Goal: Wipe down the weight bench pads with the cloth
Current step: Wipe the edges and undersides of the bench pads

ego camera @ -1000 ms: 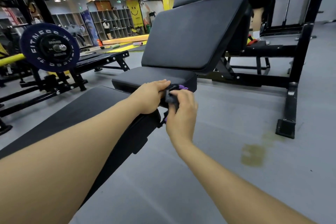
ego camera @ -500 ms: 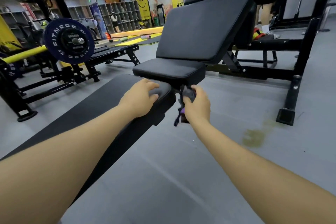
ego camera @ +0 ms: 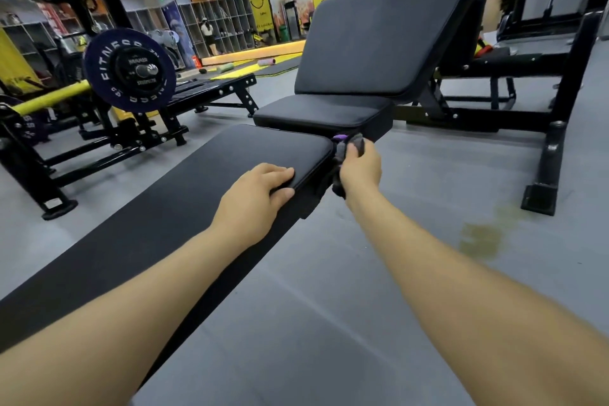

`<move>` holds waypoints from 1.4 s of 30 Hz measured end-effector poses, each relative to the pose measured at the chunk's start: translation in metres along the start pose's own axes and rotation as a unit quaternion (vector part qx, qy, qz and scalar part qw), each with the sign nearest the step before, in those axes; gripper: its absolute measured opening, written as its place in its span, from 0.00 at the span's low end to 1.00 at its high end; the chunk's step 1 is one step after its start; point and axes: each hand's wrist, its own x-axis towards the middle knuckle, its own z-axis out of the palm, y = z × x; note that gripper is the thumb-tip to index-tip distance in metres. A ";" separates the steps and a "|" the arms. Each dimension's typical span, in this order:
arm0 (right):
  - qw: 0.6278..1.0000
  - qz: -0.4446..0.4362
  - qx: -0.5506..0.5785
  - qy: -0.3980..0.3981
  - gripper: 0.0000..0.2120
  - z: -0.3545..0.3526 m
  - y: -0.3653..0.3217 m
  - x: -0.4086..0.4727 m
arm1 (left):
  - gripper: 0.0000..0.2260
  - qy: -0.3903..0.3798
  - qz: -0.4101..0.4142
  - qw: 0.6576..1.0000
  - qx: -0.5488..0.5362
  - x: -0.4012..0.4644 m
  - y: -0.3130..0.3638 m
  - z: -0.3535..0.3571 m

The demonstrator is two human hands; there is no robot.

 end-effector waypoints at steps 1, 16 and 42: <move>1.000 0.005 -0.001 -0.005 0.16 -0.003 0.000 0.002 | 0.17 -0.001 0.002 1.000 0.001 0.000 0.000 0.000; 0.998 -0.028 -0.004 0.060 0.10 0.006 -0.003 -0.021 | 0.17 -0.006 0.006 1.000 0.003 0.004 -0.002 0.001; 0.961 -0.264 -0.067 -0.038 0.06 0.025 0.031 -0.166 | 0.14 0.059 -0.055 0.996 0.038 -0.126 -0.032 -0.034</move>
